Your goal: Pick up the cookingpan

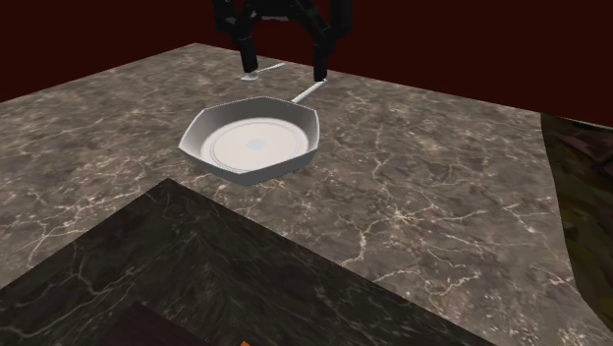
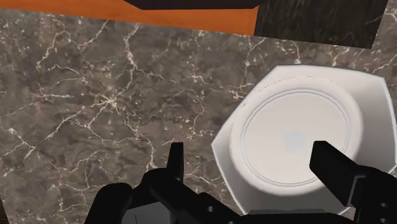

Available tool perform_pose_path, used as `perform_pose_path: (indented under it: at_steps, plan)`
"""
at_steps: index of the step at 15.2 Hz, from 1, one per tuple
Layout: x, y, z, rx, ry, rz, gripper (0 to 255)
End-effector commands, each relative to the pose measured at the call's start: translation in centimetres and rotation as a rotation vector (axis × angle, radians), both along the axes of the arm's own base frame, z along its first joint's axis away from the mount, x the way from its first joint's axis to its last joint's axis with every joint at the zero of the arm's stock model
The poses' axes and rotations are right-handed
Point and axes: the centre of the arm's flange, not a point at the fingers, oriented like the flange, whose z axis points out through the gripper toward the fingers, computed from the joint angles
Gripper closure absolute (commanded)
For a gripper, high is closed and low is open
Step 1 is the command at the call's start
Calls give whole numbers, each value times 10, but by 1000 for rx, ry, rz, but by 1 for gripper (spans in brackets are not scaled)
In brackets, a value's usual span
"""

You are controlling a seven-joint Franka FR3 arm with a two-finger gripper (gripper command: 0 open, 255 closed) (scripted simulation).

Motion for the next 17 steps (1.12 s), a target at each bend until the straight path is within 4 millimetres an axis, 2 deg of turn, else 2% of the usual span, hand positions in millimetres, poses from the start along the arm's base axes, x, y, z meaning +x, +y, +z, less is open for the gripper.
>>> perform_pose_path:
  at_steps: [1, 17]
  plan:
    - [21, 9, -12, 10, -1, -11, 0]
    - [194, 77, -102, 80, -7, -92, 0]
